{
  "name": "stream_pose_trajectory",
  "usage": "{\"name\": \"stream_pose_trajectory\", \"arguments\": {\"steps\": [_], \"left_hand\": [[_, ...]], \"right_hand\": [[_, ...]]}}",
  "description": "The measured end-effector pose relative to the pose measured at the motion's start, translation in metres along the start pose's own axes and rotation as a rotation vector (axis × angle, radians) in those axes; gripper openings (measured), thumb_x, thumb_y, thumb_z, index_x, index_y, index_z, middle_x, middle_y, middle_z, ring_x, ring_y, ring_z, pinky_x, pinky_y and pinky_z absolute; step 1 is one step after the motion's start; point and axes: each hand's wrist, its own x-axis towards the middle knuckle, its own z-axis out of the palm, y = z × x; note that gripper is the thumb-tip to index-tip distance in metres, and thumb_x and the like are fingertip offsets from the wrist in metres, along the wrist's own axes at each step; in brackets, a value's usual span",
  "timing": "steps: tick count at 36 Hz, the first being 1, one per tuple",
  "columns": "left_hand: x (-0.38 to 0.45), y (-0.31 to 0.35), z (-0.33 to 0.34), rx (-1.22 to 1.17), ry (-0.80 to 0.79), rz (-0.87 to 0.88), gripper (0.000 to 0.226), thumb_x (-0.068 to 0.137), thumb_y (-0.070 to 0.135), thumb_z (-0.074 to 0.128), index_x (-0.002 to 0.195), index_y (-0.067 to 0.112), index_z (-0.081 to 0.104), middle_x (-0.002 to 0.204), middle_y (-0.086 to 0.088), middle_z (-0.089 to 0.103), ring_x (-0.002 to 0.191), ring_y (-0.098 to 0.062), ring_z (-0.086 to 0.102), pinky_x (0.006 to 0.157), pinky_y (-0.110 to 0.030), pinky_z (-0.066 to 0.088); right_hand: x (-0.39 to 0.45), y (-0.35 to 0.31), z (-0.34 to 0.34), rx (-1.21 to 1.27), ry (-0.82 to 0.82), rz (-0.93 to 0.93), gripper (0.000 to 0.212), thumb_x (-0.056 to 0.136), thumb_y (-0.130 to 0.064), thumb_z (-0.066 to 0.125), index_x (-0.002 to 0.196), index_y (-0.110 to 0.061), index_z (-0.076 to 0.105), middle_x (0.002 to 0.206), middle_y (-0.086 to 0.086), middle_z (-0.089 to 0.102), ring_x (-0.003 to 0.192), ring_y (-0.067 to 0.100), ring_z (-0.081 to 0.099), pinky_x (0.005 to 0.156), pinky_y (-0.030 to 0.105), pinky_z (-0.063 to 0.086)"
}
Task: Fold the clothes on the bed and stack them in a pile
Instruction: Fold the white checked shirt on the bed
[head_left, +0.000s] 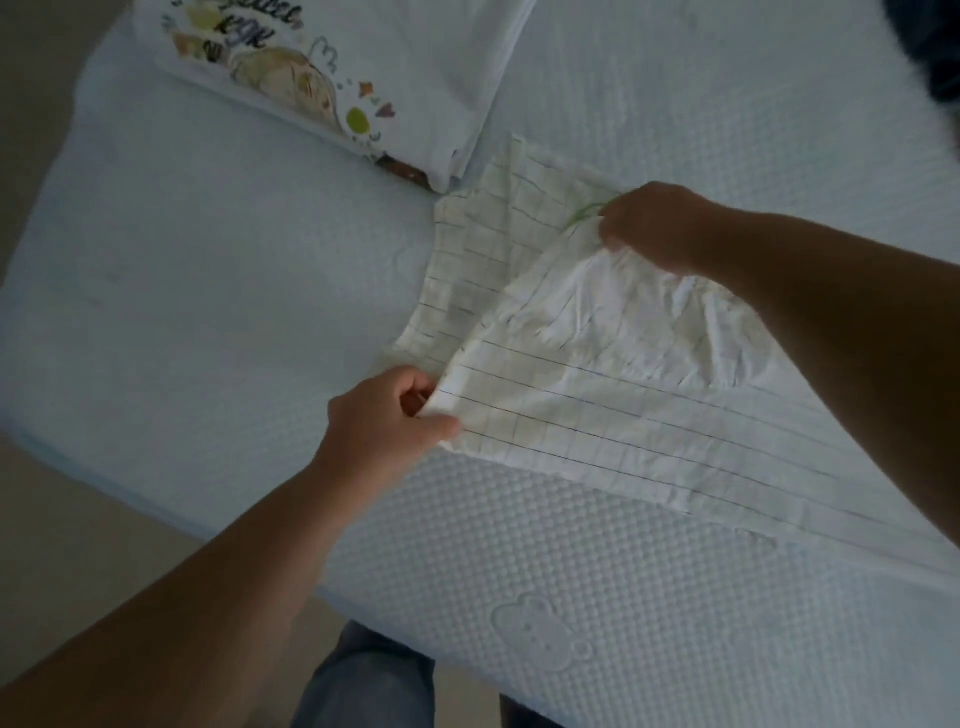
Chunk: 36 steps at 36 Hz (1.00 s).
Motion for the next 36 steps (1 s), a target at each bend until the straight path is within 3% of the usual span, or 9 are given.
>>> {"name": "stream_pose_trajectory", "arguments": {"steps": [3,4,8,12,18,22,25,29,36], "left_hand": [[-0.009,-0.012,0.005,0.076,0.135,0.008,0.025,0.067,0.037,0.076,0.066,0.022,0.056,0.058,0.007,0.059,0.061,-0.010,0.057,0.075,-0.034,0.040],[-0.011,-0.015,0.008,0.101,0.173,0.009,0.027,0.067,0.036,0.076,0.063,0.023,0.053,0.056,0.008,0.056,0.060,-0.012,0.056,0.076,-0.034,0.037],[-0.008,-0.023,0.016,0.103,0.235,-0.039,0.024,0.070,0.036,0.073,0.068,0.027,0.051,0.061,0.012,0.054,0.069,-0.015,0.055,0.079,-0.034,0.035],[-0.004,-0.020,0.019,0.132,0.283,-0.033,0.028,0.069,0.031,0.072,0.070,0.026,0.044,0.062,0.011,0.050,0.064,-0.015,0.051,0.072,-0.032,0.034],[-0.012,0.007,0.015,0.066,0.503,0.281,0.028,0.071,0.018,0.075,0.092,0.007,0.060,0.088,-0.007,0.060,0.083,-0.026,0.053,0.074,-0.035,0.041],[0.002,0.043,0.025,0.117,0.364,0.623,0.041,0.081,0.015,0.063,0.120,0.006,0.059,0.125,-0.013,0.058,0.120,-0.030,0.050,0.101,-0.040,0.037],[0.025,0.069,0.045,0.353,0.189,0.755,0.055,0.088,0.029,0.053,0.140,0.014,0.041,0.151,-0.011,0.032,0.142,-0.028,0.022,0.112,-0.040,0.017],[0.069,0.079,0.063,0.712,0.071,0.666,0.072,0.092,0.052,0.037,0.150,0.025,0.005,0.159,-0.005,-0.002,0.145,-0.024,-0.006,0.114,-0.046,-0.004],[0.083,0.076,0.066,0.794,0.098,0.650,0.080,0.085,0.063,0.038,0.150,0.030,0.004,0.159,0.000,-0.006,0.145,-0.021,-0.006,0.113,-0.049,-0.005]], "right_hand": [[0.009,-0.004,-0.003,0.146,-0.008,0.050,0.026,0.089,-0.007,0.048,0.065,-0.015,0.054,0.072,0.000,0.050,0.062,0.012,0.044,0.047,0.009,0.034],[0.012,-0.003,-0.001,0.135,-0.019,0.038,0.027,0.089,-0.008,0.048,0.064,-0.018,0.052,0.071,-0.002,0.047,0.061,0.011,0.041,0.047,0.011,0.034],[0.016,-0.014,0.010,0.069,0.027,0.088,0.022,0.093,-0.022,0.050,0.100,-0.009,0.066,0.100,0.012,0.061,0.091,0.028,0.056,0.077,0.031,0.044],[0.008,-0.013,0.025,0.117,0.358,0.108,0.030,0.077,-0.049,0.058,0.081,-0.019,0.057,0.071,-0.006,0.054,0.069,0.014,0.050,0.057,0.026,0.032],[-0.028,-0.014,0.044,0.027,0.712,-0.046,0.047,0.082,-0.036,0.062,0.121,-0.012,0.052,0.123,0.012,0.050,0.113,0.028,0.044,0.091,0.034,0.034],[-0.057,-0.009,0.072,-0.062,0.647,-0.148,0.049,0.091,-0.030,0.052,0.137,-0.014,0.045,0.145,0.014,0.038,0.137,0.032,0.027,0.111,0.046,0.019],[-0.063,0.005,0.088,-0.149,0.540,-0.038,0.060,0.095,-0.039,0.042,0.148,-0.021,0.022,0.157,0.009,0.010,0.145,0.028,0.001,0.114,0.046,0.000],[-0.063,0.032,0.092,-0.162,0.499,0.076,0.062,0.095,-0.044,0.035,0.150,-0.023,0.015,0.159,0.005,0.002,0.145,0.024,-0.007,0.113,0.045,-0.008],[-0.113,0.094,0.126,-0.084,0.444,0.311,0.079,0.088,-0.064,0.019,0.150,-0.021,-0.003,0.157,0.004,-0.014,0.143,0.020,-0.017,0.111,0.044,-0.014]]}}
